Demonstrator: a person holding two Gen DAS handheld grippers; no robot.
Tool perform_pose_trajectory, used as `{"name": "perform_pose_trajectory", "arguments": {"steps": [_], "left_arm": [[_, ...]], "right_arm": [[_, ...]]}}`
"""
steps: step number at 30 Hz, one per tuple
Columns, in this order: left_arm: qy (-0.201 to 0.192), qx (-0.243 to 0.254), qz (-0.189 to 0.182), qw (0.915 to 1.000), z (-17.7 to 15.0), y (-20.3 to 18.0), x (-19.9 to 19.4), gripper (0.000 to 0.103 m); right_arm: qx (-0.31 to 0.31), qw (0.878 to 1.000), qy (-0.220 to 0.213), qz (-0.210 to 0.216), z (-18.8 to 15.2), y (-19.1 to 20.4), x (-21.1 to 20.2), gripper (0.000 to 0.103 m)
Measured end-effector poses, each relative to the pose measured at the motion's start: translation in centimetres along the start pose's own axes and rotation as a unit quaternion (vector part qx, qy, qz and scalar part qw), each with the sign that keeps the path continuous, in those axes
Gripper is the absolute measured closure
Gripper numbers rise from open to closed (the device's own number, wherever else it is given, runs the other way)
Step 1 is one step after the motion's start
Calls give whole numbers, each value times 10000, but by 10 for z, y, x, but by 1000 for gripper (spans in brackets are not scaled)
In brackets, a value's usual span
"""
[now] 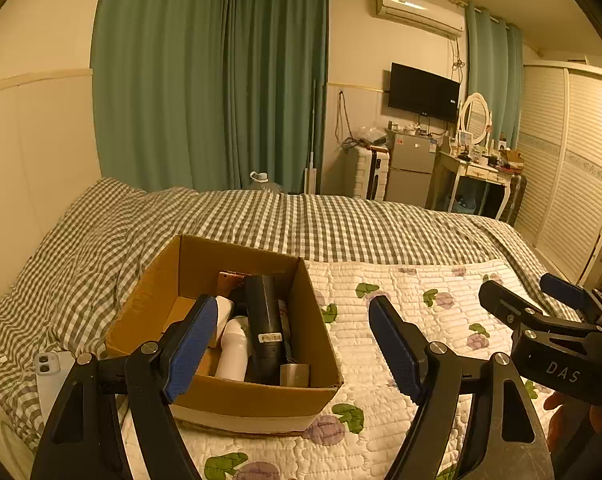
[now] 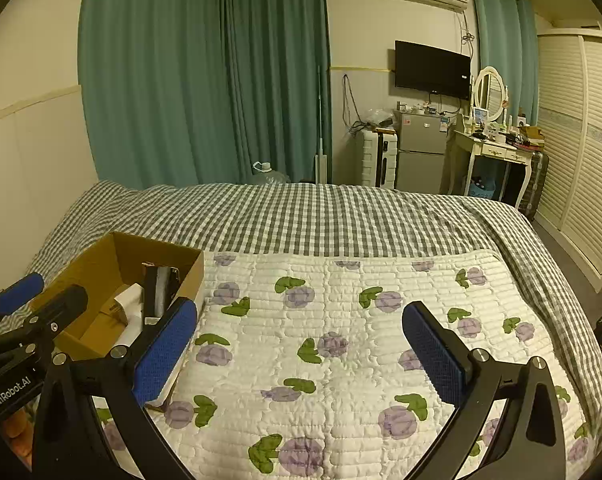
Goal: Organize rigid objects
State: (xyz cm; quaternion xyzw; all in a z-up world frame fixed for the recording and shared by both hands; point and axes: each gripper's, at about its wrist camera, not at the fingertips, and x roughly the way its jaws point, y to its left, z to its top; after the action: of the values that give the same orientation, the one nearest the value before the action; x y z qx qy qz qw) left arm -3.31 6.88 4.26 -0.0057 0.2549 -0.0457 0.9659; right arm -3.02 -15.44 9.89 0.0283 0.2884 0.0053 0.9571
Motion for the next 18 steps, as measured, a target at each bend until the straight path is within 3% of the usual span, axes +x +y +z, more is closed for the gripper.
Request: {"name": "perform_pose_trajectory", "arguments": {"steps": [18], "left_arm": [[-39,31,78,10000,-2,-1,0,22]], "right_arm": [[1,10000,77,9,0,2,3,0]]}}
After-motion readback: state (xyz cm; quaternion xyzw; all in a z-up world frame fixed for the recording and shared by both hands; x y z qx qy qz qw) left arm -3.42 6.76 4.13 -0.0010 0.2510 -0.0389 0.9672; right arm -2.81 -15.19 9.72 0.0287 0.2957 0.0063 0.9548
